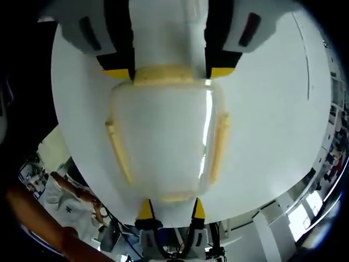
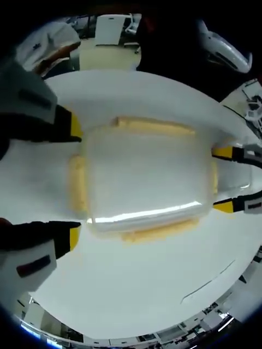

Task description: Snap each plastic latch of the storage box into its locked position after aligning the lid with the box until every specified latch is closed and the lid sits flush.

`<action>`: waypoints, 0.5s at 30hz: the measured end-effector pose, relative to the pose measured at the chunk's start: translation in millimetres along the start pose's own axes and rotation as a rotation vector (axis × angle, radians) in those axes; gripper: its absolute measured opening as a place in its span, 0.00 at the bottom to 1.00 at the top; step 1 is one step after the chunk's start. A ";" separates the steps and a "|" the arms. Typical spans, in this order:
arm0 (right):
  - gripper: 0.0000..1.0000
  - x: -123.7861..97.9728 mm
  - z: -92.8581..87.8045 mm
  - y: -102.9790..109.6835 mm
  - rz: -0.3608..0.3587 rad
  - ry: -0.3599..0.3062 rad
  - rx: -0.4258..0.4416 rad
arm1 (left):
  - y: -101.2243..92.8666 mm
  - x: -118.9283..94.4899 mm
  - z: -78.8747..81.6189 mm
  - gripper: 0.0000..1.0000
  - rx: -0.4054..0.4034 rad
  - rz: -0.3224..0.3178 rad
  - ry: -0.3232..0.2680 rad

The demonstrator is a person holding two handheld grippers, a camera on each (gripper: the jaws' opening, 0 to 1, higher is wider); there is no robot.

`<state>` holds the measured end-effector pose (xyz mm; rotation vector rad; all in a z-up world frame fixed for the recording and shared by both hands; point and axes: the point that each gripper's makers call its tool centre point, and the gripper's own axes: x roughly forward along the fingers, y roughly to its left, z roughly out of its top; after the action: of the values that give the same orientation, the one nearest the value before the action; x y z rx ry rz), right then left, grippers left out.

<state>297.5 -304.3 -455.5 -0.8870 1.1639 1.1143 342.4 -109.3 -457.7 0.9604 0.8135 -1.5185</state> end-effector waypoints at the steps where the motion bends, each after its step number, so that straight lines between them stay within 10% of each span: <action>1: 0.49 0.3 1.9 1.6 0.005 -0.011 0.004 | -1.1 -1.1 0.9 0.38 0.008 -0.002 -0.015; 15: 0.48 2.3 -0.6 6.6 0.087 -0.023 0.036 | 1.5 -3.5 3.9 0.39 0.024 -0.013 -0.022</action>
<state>291.0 -302.9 -457.7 -0.8002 1.2100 1.1674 343.5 -111.4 -452.9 0.9566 0.7888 -1.5502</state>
